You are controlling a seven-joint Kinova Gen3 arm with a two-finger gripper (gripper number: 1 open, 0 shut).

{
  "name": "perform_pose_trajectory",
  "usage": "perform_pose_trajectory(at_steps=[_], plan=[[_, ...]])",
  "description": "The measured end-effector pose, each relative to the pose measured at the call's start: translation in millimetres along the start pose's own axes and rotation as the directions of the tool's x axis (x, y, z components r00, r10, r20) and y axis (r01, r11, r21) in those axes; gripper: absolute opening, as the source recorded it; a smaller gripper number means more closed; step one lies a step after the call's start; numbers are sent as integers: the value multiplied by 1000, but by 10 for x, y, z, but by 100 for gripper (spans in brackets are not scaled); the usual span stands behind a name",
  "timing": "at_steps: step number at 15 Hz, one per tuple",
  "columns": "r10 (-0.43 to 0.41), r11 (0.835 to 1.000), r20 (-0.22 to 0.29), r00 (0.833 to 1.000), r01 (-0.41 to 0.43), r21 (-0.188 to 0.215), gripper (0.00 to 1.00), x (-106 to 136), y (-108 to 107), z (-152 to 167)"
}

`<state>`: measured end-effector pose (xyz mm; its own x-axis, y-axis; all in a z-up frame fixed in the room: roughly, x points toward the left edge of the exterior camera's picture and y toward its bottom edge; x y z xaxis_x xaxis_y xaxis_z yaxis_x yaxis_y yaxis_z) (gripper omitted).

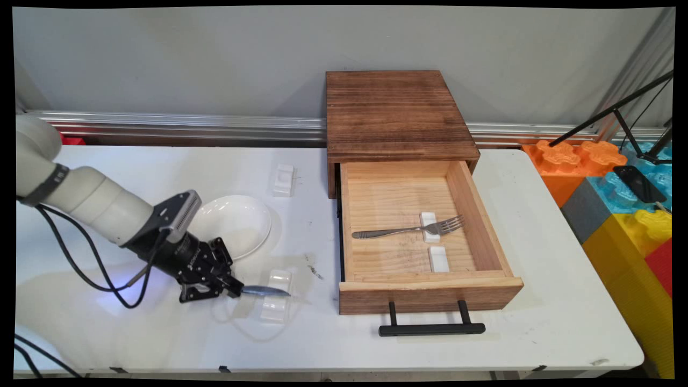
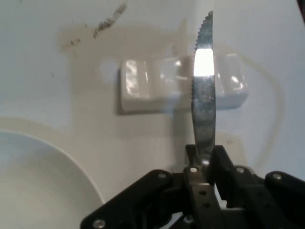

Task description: Place the picked object into the drawer

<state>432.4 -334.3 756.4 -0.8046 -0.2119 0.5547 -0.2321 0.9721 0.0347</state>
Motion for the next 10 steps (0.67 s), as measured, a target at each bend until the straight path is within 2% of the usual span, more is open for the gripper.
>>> perform_pose_trajectory(at_steps=[5,10], plan=[[1,1000,-7,1000,-1,15,0,180,-33,-337],[-53,998,-13,999,54,38,0,455,-41,-715]])
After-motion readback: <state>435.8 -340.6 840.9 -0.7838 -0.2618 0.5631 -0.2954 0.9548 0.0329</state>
